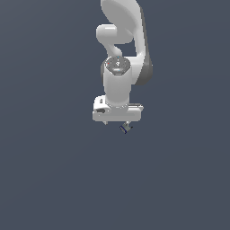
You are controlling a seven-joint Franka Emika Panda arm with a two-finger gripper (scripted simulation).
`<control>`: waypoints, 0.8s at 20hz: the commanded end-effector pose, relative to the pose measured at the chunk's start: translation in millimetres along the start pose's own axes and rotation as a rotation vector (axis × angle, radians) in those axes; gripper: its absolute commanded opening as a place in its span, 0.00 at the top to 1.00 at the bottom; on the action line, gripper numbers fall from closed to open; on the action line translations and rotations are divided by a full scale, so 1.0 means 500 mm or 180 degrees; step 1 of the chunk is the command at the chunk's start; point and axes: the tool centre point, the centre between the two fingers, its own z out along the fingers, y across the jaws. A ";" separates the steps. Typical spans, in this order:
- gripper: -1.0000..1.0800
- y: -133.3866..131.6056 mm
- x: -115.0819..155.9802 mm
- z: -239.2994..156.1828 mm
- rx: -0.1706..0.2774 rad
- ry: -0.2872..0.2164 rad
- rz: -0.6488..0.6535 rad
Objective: Pick up the object and move it to a goal position.
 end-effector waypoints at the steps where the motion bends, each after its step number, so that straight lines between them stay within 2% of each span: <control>1: 0.04 0.000 0.000 0.000 0.0000 0.0000 0.0000; 10: 0.04 0.028 0.008 -0.002 0.0017 -0.0032 0.0118; 16: 0.04 0.026 0.007 -0.001 0.0017 -0.0031 0.0134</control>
